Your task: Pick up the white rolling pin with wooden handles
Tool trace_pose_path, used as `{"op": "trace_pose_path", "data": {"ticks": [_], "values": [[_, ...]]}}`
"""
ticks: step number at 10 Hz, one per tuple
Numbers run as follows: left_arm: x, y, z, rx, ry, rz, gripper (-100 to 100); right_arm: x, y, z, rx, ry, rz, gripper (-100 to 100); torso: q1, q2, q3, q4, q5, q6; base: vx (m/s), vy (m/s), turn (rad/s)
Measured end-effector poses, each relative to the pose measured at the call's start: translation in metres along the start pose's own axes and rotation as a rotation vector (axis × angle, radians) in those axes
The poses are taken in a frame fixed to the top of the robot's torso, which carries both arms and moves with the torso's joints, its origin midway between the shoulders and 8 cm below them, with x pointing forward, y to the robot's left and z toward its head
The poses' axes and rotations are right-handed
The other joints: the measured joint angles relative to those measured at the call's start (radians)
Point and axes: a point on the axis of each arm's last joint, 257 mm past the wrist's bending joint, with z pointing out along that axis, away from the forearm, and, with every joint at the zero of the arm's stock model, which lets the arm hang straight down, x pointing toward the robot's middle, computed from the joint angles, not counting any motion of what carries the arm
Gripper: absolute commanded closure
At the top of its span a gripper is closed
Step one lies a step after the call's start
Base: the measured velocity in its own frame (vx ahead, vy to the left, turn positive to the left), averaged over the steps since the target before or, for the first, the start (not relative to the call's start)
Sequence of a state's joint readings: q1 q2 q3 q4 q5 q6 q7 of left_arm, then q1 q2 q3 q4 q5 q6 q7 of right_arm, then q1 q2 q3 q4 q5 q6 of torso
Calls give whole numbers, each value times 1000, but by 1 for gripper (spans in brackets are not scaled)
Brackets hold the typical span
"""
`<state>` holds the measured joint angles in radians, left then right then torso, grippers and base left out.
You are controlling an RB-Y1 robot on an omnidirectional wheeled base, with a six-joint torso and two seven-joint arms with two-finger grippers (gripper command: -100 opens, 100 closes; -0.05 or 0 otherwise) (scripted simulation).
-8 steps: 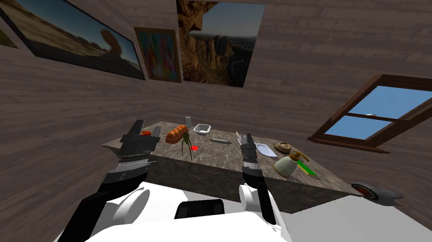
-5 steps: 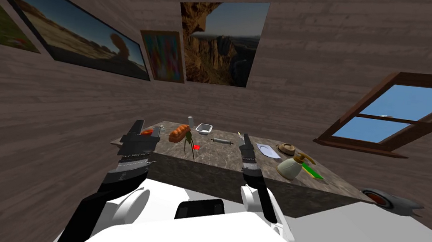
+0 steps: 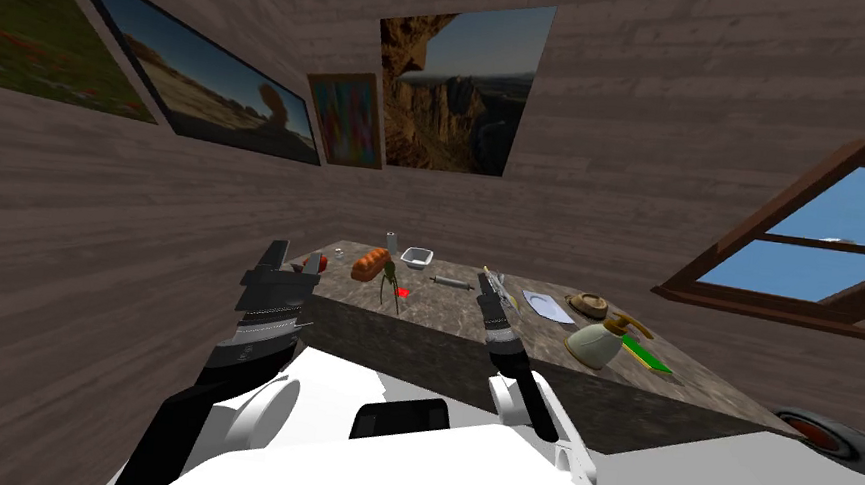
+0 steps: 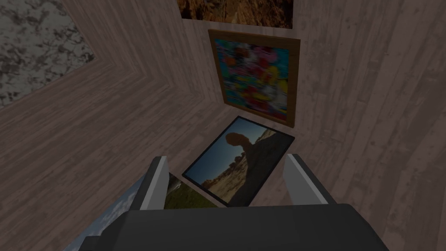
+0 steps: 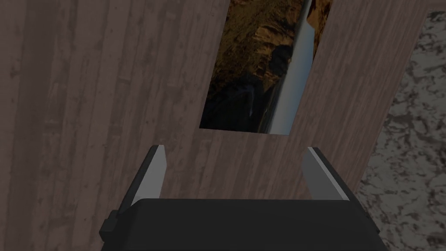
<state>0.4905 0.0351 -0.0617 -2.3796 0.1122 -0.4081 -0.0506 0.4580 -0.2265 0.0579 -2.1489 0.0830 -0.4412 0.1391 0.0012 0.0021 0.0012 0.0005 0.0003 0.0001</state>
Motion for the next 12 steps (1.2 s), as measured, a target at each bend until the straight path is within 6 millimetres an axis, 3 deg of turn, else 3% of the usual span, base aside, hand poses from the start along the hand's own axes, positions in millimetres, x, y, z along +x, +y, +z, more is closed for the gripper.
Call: {"op": "trace_pose_path", "data": {"ticks": [12], "values": [[0,0,0,0,0,0,0,22,-57,-19,6,338,-321,-100,1,1,1,0,0,0,-43,37,135]]}}
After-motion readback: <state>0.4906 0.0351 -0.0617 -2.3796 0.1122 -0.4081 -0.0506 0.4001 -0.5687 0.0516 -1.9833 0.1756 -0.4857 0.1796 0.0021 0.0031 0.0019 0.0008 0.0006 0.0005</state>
